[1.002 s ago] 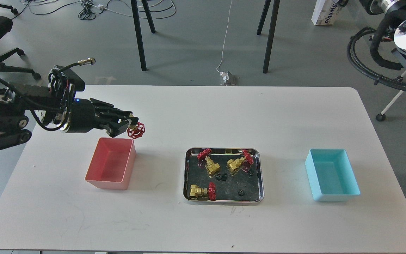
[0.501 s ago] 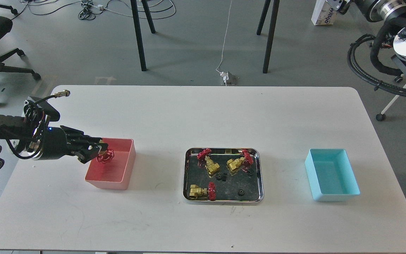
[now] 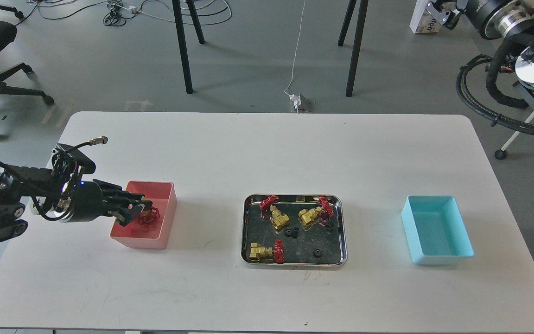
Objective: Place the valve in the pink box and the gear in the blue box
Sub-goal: 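Release the valve into the pink box and raise the left gripper, then reach the right gripper down toward a dark gear on the tray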
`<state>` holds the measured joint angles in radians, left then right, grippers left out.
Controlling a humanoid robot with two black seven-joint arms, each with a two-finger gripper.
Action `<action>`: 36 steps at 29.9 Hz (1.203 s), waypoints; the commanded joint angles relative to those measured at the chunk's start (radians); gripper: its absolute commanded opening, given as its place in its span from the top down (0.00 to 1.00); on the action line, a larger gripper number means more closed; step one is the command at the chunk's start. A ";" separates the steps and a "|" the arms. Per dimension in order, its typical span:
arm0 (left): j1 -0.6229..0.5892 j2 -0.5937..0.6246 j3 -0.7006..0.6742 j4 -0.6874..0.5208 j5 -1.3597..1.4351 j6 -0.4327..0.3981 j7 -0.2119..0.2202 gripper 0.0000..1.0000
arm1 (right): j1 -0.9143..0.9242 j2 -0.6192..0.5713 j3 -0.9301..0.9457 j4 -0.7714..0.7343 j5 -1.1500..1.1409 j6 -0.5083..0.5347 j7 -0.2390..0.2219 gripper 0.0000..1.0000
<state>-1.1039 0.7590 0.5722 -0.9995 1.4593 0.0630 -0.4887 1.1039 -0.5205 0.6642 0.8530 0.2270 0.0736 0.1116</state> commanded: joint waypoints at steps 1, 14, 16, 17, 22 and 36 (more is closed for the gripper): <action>0.015 -0.021 -0.002 0.019 -0.002 0.001 0.000 0.76 | -0.006 -0.001 0.000 0.001 0.000 0.000 0.000 0.00; 0.015 -0.032 -0.003 0.021 0.001 -0.002 0.000 0.54 | -0.007 -0.004 0.002 0.004 0.003 0.002 0.000 0.00; 0.009 -0.030 -0.029 0.019 -0.002 -0.009 0.000 0.45 | -0.009 -0.006 -0.002 0.023 -0.003 0.005 0.000 0.00; 0.009 -0.029 -0.060 0.018 -0.005 -0.012 0.000 0.42 | -0.010 -0.007 -0.006 0.037 -0.009 0.011 0.000 0.00; 0.015 0.020 -0.279 -0.019 -0.143 -0.150 0.000 0.30 | 0.071 -0.013 -0.254 0.081 -0.277 0.043 -0.021 0.00; 0.162 -0.137 -0.962 -0.157 -0.787 -0.552 0.000 0.19 | 0.534 0.045 -1.294 0.392 -1.090 0.231 -0.021 0.00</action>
<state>-0.9718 0.6909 -0.2921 -1.1544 0.7293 -0.4633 -0.4886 1.5392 -0.4835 -0.5002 1.1425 -0.7704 0.1965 0.0905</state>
